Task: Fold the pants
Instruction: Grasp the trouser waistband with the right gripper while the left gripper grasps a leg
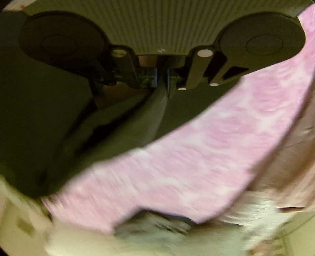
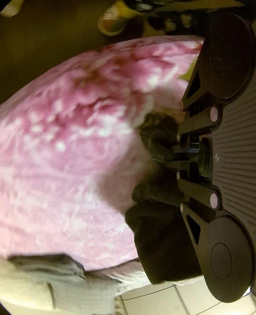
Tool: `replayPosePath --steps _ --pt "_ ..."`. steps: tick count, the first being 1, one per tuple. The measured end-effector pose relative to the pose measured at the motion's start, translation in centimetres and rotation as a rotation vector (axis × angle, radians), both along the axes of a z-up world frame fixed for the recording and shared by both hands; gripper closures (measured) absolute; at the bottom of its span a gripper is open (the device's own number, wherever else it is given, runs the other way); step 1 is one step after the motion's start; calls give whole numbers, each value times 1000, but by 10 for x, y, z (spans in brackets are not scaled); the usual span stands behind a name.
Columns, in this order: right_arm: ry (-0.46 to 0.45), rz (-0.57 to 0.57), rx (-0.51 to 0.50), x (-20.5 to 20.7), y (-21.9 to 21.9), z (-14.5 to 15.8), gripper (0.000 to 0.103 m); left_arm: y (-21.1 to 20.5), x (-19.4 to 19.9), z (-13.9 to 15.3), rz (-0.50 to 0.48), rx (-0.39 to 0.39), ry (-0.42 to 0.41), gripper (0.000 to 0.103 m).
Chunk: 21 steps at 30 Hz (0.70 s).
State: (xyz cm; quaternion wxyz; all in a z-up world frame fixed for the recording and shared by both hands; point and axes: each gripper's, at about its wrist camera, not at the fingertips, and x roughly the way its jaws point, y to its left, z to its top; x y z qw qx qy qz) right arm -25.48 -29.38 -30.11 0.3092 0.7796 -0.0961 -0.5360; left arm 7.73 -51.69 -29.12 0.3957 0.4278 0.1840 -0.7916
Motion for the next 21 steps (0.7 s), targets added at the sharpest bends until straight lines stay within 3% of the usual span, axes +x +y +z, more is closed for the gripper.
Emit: replayPosePath --steps 6,10,15,17,20,21 --pt "166 109 -228 -7 -55 79 102 8 111 108 353 -148 105 97" --pt "257 180 -427 -2 -104 143 102 22 167 162 482 -200 73 98" --pt "345 210 -672 -5 -147 216 102 72 217 214 643 -301 11 97" --pt "345 222 -709 -14 -160 228 102 93 221 224 658 -308 -34 92" --pt "396 339 -627 -30 -172 221 102 123 223 228 719 -247 -46 76" --pt "411 392 -564 -36 -177 208 102 135 222 226 747 -224 -41 58"
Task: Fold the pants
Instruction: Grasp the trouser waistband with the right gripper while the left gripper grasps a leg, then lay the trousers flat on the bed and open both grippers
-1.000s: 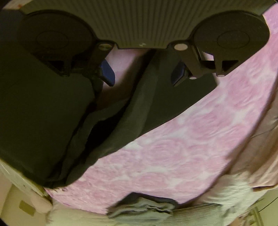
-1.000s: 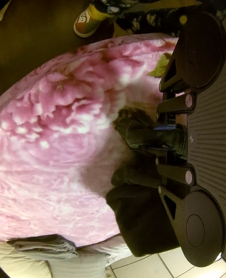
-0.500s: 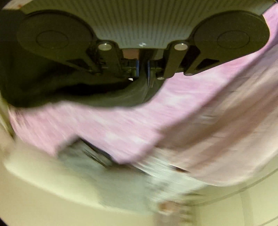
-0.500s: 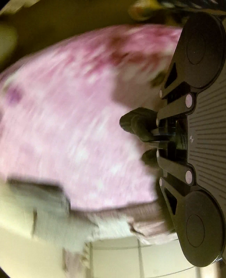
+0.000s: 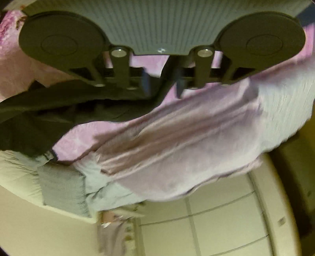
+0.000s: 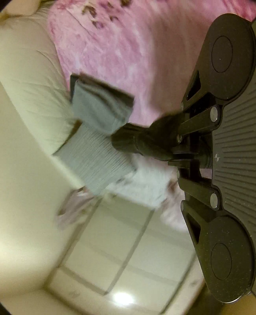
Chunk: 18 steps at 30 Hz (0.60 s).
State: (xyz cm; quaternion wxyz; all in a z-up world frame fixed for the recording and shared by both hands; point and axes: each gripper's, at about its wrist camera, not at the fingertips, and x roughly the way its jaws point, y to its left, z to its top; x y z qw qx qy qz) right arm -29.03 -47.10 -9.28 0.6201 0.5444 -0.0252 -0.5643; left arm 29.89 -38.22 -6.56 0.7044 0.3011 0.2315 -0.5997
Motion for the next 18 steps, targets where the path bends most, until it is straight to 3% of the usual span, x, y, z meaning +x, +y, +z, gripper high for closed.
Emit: replayPosePath --steps 1,4,6,11,18 --pt "40 19 87 -7 -4 -16 100 13 -2 -4 25 23 14 47" --pt "95 -4 299 -33 -8 -60 92 59 -15 -30 162 109 32 45" --pt "108 6 367 -50 -11 -79 84 90 -17 -49 289 179 75 45" --pt "104 110 437 -84 -23 -107 71 145 -49 -89 514 272 181 46" --pt "164 189 503 -106 -38 -145 68 182 -78 -129 733 242 370 46"
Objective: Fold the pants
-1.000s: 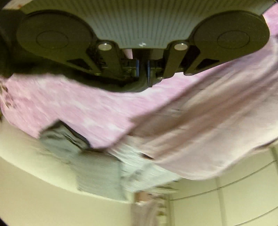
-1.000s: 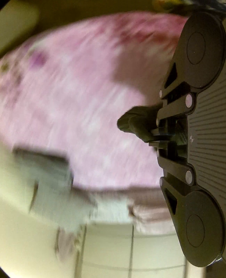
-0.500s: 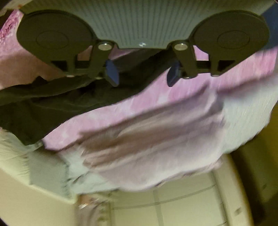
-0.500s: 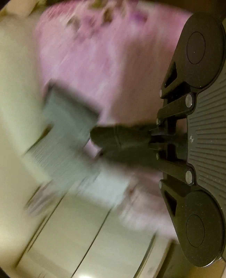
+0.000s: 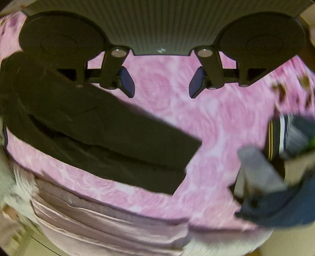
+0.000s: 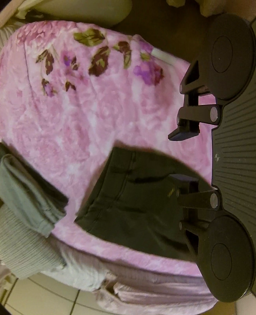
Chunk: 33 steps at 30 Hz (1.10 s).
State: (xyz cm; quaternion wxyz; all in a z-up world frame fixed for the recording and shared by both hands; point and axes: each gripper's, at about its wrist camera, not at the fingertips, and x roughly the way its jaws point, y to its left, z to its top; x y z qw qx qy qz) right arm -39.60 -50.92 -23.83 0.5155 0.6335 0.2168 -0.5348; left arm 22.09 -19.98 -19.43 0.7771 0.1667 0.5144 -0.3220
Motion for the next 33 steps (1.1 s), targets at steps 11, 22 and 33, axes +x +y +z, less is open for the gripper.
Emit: replayPosePath --steps 11,22,33 --pt "28 53 6 8 -4 -36 67 18 13 -48 159 -72 97 47" --pt "78 -26 -39 18 11 -55 64 -8 84 -105 234 -155 183 47" --pt "52 -76 -186 40 -1 -84 45 -43 133 -170 284 -201 282 46"
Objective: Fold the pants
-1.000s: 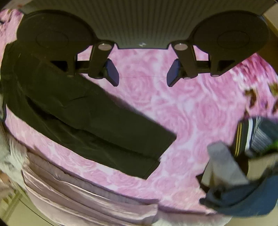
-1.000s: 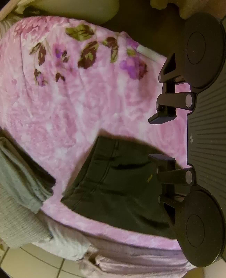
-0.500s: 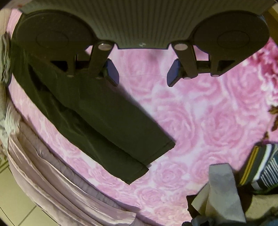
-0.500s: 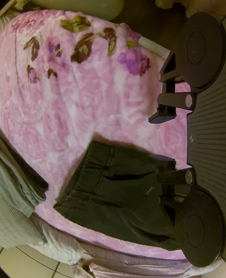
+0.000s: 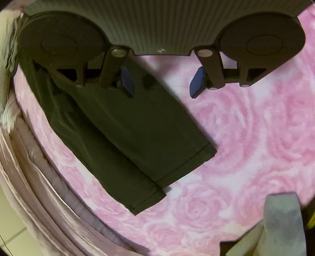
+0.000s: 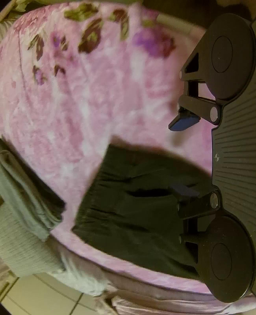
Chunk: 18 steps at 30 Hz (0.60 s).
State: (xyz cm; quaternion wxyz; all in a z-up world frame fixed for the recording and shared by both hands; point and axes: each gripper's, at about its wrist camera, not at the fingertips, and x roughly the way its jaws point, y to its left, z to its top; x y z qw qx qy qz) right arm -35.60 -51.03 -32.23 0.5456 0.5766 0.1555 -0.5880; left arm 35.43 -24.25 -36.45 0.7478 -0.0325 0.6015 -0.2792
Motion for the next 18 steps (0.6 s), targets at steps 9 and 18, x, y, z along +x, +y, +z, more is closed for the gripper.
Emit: replayPosePath --steps 9,18 --pt "-103 -77 -70 -10 -27 -40 45 -14 12 -17 74 -75 -32 43" --pt "-110 -11 -138 -13 -31 -16 91 -2 16 21 40 -84 -175 95"
